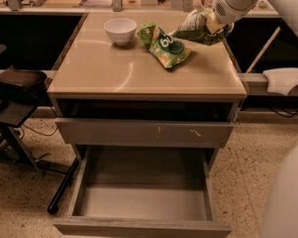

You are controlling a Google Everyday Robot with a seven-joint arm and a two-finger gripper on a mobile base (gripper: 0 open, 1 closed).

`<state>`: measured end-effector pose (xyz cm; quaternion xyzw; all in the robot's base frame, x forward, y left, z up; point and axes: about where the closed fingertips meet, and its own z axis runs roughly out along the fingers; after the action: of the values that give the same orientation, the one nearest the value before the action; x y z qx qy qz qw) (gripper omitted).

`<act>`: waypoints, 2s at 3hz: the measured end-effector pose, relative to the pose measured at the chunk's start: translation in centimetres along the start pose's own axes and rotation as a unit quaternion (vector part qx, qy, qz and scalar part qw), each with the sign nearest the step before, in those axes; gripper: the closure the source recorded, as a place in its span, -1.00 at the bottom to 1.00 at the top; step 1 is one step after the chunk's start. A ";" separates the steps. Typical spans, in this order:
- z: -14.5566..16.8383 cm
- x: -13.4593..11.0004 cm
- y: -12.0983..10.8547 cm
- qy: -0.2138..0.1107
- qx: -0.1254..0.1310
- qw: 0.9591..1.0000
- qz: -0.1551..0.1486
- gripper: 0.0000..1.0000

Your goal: Pick green jalapeno chip bag from middle drawer and place on counter

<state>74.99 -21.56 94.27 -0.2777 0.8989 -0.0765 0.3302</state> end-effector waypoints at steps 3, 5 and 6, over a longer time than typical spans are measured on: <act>7.5 0.6 -0.1 0.022 -0.037 0.999 0.025 1.00; 7.6 0.7 -0.1 0.022 -0.037 0.999 0.025 0.16; 7.6 0.7 -0.1 0.022 -0.037 0.999 0.025 -0.31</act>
Offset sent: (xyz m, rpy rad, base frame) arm 0.0581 0.0020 -0.0650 0.0166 0.1047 0.0042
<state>79.41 -21.65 88.11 -0.2657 0.9147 -0.0410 0.3019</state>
